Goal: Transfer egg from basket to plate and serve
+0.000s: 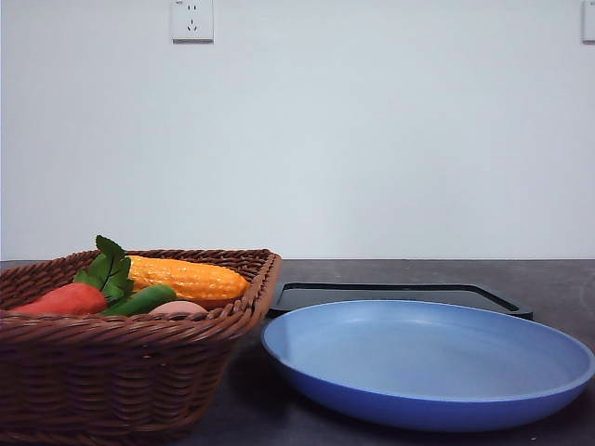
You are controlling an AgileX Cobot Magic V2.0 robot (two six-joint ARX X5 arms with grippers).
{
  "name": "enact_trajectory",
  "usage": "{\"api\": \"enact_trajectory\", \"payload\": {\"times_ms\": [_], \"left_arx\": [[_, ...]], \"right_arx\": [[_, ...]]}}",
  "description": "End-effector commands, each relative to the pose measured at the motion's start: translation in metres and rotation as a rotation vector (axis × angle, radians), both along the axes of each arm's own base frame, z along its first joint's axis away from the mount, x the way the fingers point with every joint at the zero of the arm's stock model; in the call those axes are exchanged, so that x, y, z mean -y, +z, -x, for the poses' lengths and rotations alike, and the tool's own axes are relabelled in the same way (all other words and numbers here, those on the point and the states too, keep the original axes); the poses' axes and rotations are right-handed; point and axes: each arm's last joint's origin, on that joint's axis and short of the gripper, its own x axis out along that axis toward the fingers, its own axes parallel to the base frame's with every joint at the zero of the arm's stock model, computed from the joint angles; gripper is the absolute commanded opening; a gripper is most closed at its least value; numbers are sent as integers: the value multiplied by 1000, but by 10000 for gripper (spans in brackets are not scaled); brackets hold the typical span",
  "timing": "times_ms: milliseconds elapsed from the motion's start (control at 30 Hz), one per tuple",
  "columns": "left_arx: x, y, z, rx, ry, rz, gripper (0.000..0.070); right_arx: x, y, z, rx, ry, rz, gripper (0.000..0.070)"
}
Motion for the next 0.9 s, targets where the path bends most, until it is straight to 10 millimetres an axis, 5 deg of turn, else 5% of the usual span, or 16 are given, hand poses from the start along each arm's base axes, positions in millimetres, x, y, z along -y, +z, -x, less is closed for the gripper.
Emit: {"api": "enact_trajectory", "payload": {"times_ms": [0,300,533,867], "left_arx": [[0,-7,-1,-24,1,10,0],[0,-7,-1,-22,24,198,0],[4,-4,0,-30,-85,280,0],[5,49,8,-76,-123,288,0]], "right_arx": [[0,4,0,26,-3,-61,0],[1,32,3,176,9,-350,0],[3,34,3,139,-50,-497,0],[6,51,10,-120,-198,-414,0]]}}
